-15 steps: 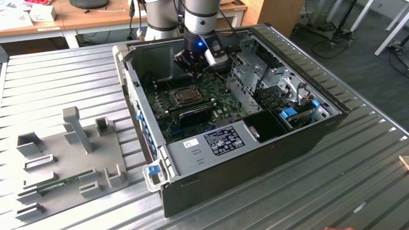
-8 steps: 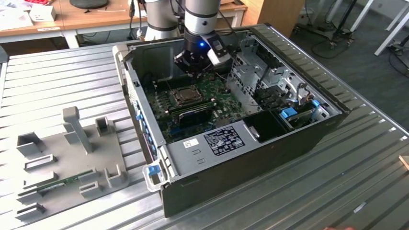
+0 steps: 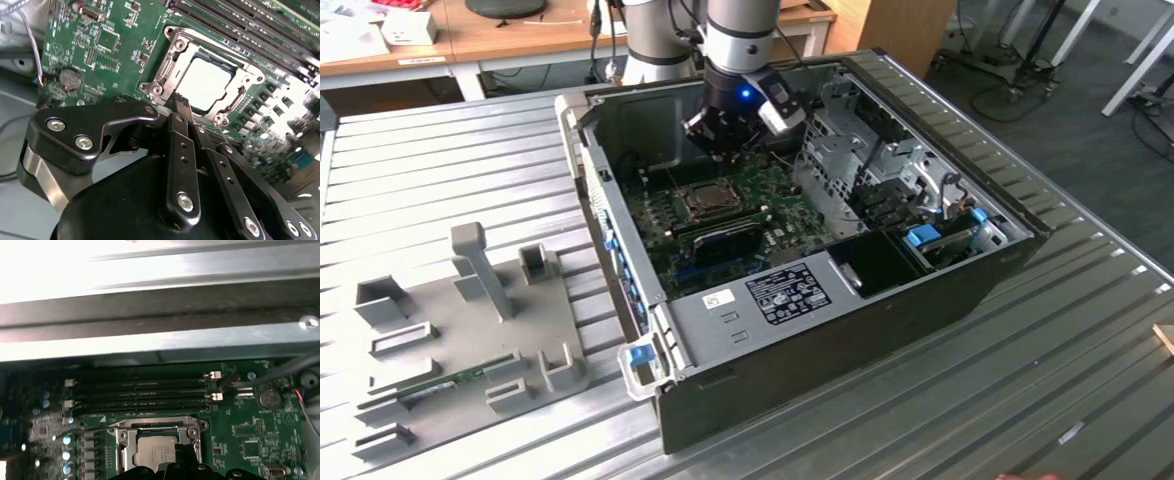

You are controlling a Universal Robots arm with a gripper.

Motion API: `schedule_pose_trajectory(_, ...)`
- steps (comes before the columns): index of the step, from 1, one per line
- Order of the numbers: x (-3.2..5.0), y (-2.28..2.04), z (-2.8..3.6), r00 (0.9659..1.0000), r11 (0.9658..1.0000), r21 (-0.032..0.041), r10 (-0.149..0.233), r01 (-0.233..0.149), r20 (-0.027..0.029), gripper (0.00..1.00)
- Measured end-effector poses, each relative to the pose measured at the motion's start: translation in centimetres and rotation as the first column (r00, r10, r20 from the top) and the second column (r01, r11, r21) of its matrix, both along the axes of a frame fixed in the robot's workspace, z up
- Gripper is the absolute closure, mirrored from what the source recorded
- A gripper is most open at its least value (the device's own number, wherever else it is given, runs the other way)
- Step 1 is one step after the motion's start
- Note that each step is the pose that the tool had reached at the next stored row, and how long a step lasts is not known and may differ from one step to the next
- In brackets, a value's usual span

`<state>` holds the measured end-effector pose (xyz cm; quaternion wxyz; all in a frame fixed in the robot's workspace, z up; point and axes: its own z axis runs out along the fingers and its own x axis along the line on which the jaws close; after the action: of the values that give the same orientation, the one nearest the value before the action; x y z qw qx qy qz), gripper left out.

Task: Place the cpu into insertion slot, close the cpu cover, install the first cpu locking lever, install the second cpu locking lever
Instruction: 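Close the cpu cover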

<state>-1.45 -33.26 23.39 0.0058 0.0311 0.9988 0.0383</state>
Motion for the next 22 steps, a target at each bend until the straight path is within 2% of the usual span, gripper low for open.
schedule_pose_trajectory(5,0.00,0.00,-0.22,0.9978,0.9978,-0.0005,0.067,-0.067,0.0000,0.90)
schedule_pose_trajectory(8,0.00,0.00,-0.33,0.9965,0.9965,-0.0089,0.083,-0.083,-0.0009,0.90)
schedule_pose_trajectory(12,-0.01,0.00,-0.34,0.9964,0.9964,-0.0097,0.085,-0.085,-0.0007,0.90)
schedule_pose_trajectory(16,-0.01,0.00,-0.34,0.9968,0.9966,-0.0227,0.080,-0.080,-0.0019,0.90)
schedule_pose_trajectory(19,-0.13,0.00,-0.41,0.9970,0.9967,-0.0232,0.077,-0.077,-0.0018,0.90)
schedule_pose_trajectory(22,-0.68,0.00,-0.57,0.9970,0.9967,-0.0233,0.077,-0.077,-0.0018,0.90)
